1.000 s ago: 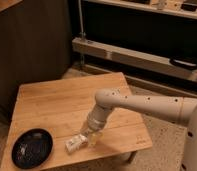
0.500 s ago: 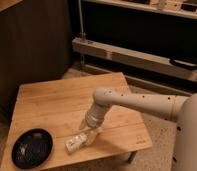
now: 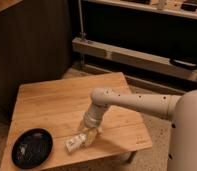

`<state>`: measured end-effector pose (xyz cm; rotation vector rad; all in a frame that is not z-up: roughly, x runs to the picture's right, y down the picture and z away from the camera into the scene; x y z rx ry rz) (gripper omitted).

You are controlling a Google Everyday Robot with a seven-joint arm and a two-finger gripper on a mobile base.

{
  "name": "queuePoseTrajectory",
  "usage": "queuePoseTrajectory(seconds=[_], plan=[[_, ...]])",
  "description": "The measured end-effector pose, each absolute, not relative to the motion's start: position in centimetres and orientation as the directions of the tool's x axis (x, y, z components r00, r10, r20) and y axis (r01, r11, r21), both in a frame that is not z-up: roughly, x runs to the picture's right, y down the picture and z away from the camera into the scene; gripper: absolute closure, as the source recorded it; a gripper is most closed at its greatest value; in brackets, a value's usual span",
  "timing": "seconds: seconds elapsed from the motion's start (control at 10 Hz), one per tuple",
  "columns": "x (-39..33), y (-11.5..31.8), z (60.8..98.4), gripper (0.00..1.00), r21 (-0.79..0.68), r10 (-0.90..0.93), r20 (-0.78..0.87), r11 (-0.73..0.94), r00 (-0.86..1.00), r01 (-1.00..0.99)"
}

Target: Place the bottle in the ceramic bowl

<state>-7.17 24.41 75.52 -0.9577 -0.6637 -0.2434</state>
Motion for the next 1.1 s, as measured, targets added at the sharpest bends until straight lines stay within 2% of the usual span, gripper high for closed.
queuePoseTrajectory(seconds=[0.9,1.1], plan=[[-6.74,24.62,75.11,0.35,-0.679,0.109,0.633,0.554,0.766,0.482],[-6.24,24.94,74.94,0.35,-0.613,0.022,0.637,0.621,0.771,0.488]])
